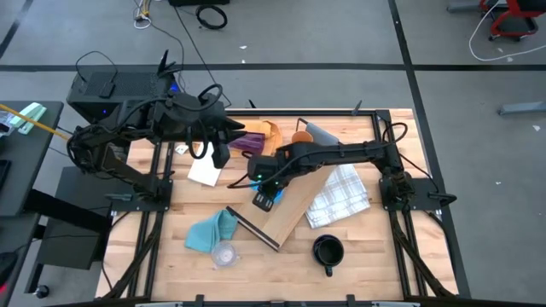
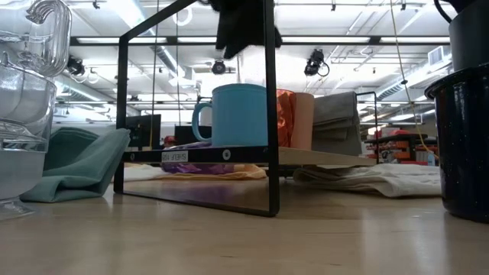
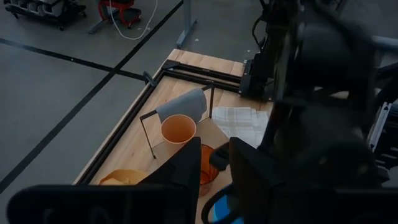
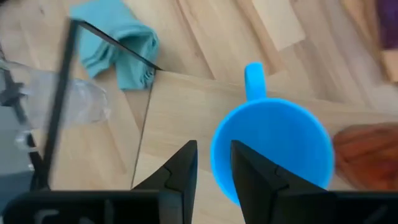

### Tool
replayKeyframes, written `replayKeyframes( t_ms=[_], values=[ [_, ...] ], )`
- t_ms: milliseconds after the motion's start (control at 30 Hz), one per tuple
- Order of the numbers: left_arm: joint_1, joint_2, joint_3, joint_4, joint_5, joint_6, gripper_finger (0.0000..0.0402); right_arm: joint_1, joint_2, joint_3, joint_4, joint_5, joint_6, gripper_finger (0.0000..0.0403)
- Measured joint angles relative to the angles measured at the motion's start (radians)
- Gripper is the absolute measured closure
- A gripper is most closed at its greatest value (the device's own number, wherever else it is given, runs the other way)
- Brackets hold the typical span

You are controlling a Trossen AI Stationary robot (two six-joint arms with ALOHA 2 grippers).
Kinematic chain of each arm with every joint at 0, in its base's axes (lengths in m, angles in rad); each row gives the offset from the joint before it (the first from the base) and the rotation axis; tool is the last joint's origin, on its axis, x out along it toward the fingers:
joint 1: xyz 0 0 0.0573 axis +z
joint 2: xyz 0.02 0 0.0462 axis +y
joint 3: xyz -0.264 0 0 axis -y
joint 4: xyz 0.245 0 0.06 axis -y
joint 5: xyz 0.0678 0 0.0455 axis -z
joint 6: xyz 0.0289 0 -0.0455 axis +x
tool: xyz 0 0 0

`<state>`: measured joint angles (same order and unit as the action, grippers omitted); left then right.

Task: Stack small to large cups/mugs on shelf
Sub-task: Put the transparent mug on the shelf

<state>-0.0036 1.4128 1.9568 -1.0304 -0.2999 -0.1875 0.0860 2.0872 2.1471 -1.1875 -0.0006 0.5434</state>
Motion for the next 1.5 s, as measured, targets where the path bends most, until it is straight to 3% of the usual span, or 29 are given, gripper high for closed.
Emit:
replayKeyframes(
  t_ms=[233,433,633,1000,1233,1500],
  values=[
    [0.000,0.000,0.000,-0.013,0.009,0.000,0.0303,0.069,0.000,0.127,-0.186,0.006,-0.054,0.0300],
    [-0.013,0.000,0.000,-0.017,0.055,0.000,0.0307,0.130,-0.002,0.134,-0.392,0.121,-0.054,0.0301],
    [-0.087,0.001,0.000,-0.021,0.148,-0.003,0.0301,0.165,-0.041,0.130,-0.384,0.216,0.028,0.0301],
    [-0.217,0.023,0.001,-0.085,0.145,-0.096,0.0306,0.166,-0.191,0.119,-0.384,0.374,0.135,0.0301],
    [-0.318,0.107,0.001,-0.087,0.134,-0.197,0.0305,0.181,-0.290,0.112,-0.381,0.393,0.123,0.0301],
    [-0.405,0.225,0.000,-0.021,0.102,-0.242,0.0304,0.290,-0.466,-0.121,-0.384,0.410,0.229,0.0301]
  ],
)
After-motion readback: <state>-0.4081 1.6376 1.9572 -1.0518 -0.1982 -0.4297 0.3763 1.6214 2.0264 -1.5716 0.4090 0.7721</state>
